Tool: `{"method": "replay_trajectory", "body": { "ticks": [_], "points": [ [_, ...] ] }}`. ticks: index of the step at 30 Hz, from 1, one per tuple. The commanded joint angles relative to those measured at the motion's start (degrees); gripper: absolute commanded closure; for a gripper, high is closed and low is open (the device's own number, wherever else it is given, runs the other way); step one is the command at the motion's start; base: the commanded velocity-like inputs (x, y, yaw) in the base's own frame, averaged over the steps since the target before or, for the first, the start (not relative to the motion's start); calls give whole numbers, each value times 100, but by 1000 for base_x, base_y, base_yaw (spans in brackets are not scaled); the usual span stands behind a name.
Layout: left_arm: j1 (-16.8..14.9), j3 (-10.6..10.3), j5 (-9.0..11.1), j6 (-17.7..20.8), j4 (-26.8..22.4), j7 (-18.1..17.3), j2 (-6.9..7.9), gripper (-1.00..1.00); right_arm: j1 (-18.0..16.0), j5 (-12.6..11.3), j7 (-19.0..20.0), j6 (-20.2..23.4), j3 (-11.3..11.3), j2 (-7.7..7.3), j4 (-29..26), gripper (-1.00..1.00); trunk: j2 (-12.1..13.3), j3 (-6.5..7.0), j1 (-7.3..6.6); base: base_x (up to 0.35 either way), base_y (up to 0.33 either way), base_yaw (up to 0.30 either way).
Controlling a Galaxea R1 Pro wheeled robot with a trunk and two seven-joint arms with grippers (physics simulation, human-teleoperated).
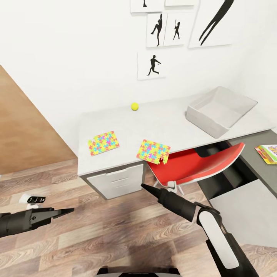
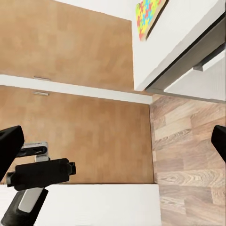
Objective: Put all the toys in the child's room - the three board games (two on the bed and one on the table), the two jigsaw puzzles on the table, and the tennis ball on the table - inside the toy box on the table in the child's room.
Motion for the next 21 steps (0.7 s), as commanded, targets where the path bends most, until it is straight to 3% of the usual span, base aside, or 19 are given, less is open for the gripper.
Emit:
{"method": "replay_trajectory", "body": {
  "ticks": [1, 10, 21],
  "points": [
    [-3, -6, -2, 58, -3, -20, 0, -100, -4, 13, 70, 4, 8, -14, -2, -100, -9, 1, 3, 0, 0, -19],
    [-5, 8, -2, 55, 23, -20, 31, -100, -4, 344, 332, -122, -23, -91, 6, -100, -9, 85, 3, 0, 0, -5],
    [-5, -17, -2, 52, 17, -6, -9, -100, -4, 414, 360, -223, -27, -91, 7, -100, -9, 189, 3, 0, 0, 0]
  ]
}}
